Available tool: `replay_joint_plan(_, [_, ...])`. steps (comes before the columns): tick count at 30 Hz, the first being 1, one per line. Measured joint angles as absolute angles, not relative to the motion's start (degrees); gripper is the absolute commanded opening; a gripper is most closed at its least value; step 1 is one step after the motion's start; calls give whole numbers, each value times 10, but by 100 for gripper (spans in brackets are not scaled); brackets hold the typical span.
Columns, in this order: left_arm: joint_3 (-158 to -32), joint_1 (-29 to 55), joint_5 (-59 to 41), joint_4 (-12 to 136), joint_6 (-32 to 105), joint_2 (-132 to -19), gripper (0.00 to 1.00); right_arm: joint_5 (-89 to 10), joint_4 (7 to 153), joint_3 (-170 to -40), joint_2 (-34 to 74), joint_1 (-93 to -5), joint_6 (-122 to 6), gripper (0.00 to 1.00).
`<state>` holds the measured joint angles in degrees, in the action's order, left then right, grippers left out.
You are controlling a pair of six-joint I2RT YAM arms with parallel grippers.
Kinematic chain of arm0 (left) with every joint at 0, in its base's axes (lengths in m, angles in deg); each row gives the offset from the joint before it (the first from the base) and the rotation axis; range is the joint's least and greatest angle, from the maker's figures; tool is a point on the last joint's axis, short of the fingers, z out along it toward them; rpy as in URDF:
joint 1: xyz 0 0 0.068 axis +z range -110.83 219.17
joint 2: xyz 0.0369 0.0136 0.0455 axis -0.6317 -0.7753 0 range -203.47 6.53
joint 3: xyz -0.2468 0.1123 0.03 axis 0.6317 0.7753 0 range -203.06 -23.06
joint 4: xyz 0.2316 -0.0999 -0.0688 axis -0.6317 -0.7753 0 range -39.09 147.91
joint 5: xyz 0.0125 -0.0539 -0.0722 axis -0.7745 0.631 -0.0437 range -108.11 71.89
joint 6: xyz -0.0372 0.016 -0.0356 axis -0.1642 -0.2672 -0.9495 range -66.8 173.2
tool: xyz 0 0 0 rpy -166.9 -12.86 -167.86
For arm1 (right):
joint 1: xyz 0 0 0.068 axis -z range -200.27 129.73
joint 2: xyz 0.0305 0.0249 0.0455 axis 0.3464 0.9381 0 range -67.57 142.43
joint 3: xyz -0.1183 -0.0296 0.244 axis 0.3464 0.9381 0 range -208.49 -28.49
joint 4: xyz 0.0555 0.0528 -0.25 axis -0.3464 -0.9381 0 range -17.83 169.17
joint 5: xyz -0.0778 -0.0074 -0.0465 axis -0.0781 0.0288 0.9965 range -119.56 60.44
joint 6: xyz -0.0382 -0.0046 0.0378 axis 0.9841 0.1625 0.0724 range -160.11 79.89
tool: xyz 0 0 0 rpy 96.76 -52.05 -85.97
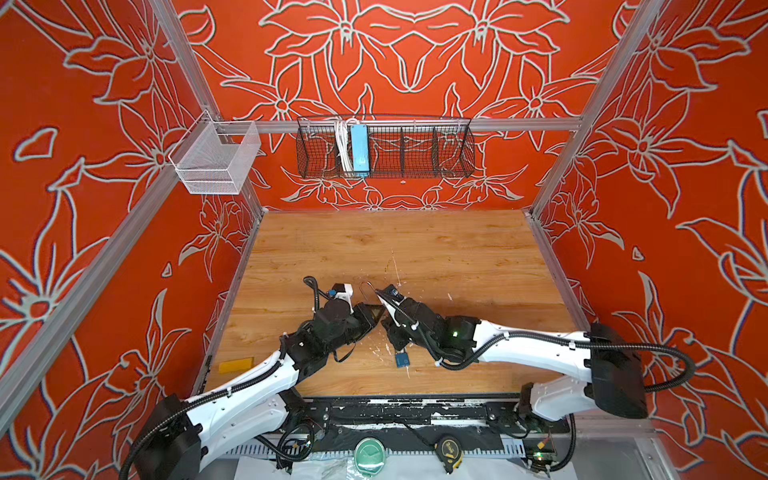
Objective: Unlock with the key
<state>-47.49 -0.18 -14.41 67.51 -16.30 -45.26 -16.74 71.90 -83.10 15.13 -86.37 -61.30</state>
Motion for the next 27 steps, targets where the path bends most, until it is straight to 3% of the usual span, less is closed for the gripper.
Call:
replay_joint_plan(14, [-475, -2, -144, 678, -163, -453, 0, -165, 719, -831, 150, -864, -612, 16])
replay_joint_plan(27, [-475, -2, -144, 683, -163, -453, 0, -165, 721, -831, 148, -864, -612, 15])
